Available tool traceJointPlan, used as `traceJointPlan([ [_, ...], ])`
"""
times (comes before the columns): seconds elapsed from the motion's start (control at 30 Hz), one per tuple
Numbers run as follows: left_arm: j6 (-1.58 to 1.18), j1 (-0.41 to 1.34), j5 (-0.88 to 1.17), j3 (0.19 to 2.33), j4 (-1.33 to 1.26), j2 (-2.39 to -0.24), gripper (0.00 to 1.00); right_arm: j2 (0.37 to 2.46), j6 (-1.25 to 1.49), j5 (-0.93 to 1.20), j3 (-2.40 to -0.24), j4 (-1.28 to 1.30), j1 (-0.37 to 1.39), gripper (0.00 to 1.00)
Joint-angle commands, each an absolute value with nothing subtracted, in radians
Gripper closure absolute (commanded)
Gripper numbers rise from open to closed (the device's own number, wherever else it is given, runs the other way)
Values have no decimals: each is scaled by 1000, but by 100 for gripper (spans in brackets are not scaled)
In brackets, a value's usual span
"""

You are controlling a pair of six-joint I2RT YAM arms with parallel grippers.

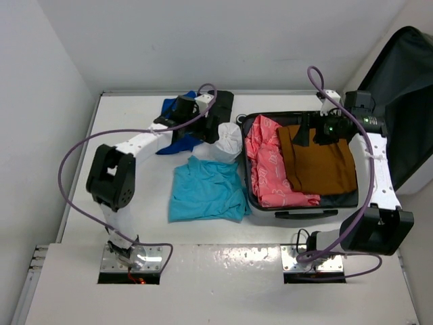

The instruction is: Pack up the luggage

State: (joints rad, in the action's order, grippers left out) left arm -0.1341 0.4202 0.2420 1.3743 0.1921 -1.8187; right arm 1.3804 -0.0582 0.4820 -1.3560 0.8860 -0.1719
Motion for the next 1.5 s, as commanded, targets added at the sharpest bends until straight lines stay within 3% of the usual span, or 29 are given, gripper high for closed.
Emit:
traceJointPlan([
  [0.0,-242,411,242,1474,161,-1925,0,1331,-34,509,-1350,900,-186,13],
  [0.17,-308,402,242,1586,210,-2069,0,1316,-21,512,-1359,922,-209,13],
  [0.23,-308,402,267,1595,210,-2079,12,1309,-29,512,-1355,925,-213,13],
  [0.27,-298,402,281,1595,210,-2088,29,1305,-31,511,-1355,925,-218,13],
  [0.33,-285,402,291,1595,210,-2088,47,1302,-35,514,-1348,931,-224,14],
  [0.37,-285,393,304,1586,210,-2070,70,1293,-38,520,-1345,931,-232,14],
  [0.5,-262,361,349,1546,210,-1984,97,1275,-41,537,-1336,930,-248,15],
  [0.53,-262,360,350,1546,210,-1959,100,1272,-40,546,-1335,931,-255,15],
  [0.7,-200,348,422,1525,190,-1774,100,1210,-25,577,-1322,913,-320,15],
  [0.97,-173,514,569,1559,190,-1612,100,1034,109,581,-1238,742,-500,14],
  [1.23,-340,782,561,1724,137,-1830,100,819,242,542,-1311,631,-552,13],
  [1.47,-463,937,614,1984,52,-2120,100,862,342,590,-1537,580,-551,10],
])
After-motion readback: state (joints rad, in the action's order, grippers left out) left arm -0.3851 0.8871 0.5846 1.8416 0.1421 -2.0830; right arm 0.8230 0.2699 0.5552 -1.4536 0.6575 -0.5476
